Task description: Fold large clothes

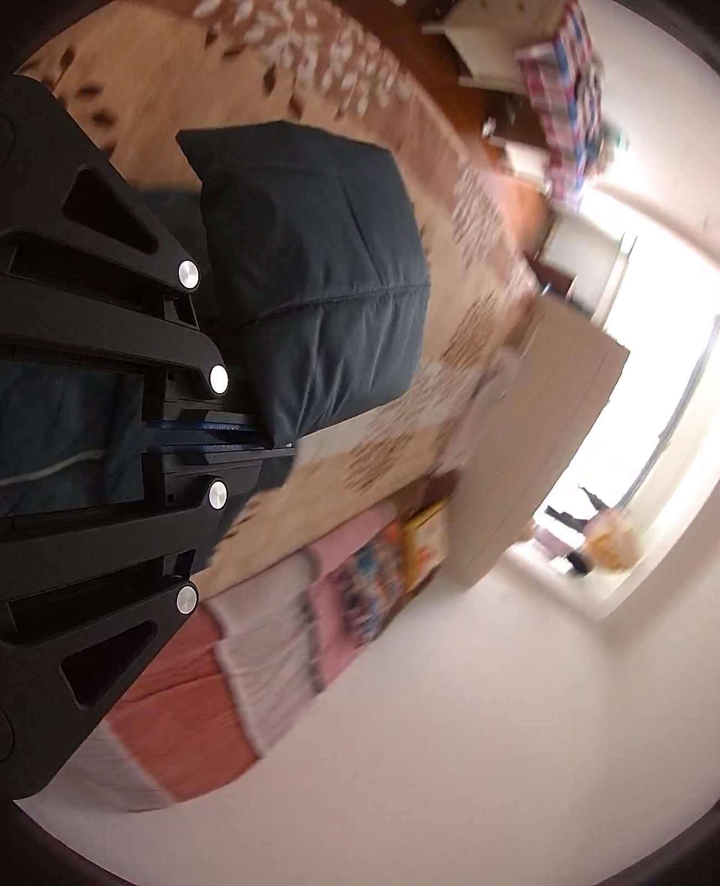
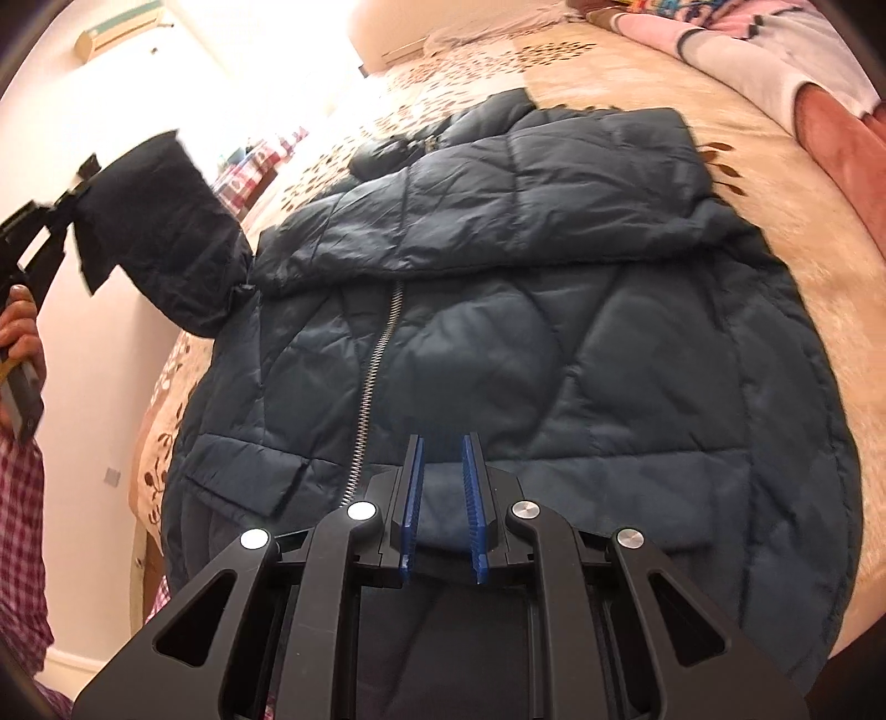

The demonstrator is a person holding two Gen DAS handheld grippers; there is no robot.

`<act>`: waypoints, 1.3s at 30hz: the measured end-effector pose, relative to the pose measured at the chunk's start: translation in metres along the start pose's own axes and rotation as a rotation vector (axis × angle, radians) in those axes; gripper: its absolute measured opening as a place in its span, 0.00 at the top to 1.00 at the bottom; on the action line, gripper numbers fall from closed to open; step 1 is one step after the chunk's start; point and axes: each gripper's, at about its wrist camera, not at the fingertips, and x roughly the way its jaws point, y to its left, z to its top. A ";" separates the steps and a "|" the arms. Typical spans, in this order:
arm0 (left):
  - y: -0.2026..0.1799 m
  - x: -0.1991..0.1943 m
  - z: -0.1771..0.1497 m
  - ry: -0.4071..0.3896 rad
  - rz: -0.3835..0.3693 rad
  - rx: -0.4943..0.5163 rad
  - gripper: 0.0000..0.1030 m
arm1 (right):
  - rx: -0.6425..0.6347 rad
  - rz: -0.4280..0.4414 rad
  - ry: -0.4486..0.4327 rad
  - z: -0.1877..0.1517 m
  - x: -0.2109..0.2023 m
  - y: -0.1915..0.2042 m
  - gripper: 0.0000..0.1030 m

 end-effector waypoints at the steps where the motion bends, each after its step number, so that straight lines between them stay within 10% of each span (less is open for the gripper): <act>1: -0.017 0.019 -0.013 0.049 -0.014 0.032 0.98 | 0.011 0.002 -0.009 -0.001 -0.005 -0.005 0.84; 12: -0.043 0.130 -0.150 0.381 0.128 0.078 0.94 | 0.088 0.009 -0.056 -0.008 -0.027 -0.047 0.84; 16: -0.030 0.138 -0.172 0.503 0.108 -0.063 0.56 | 0.115 0.018 -0.052 -0.009 -0.024 -0.053 0.84; 23: -0.033 0.089 -0.186 0.461 0.140 -0.001 0.38 | 0.047 0.033 -0.037 -0.001 -0.017 -0.028 0.82; 30: -0.026 -0.009 -0.191 0.318 0.212 0.077 0.37 | -0.100 0.023 -0.069 0.023 -0.003 0.032 0.46; 39: 0.016 -0.085 -0.204 0.294 0.251 -0.034 0.37 | -0.686 -0.121 -0.155 0.029 0.057 0.173 0.33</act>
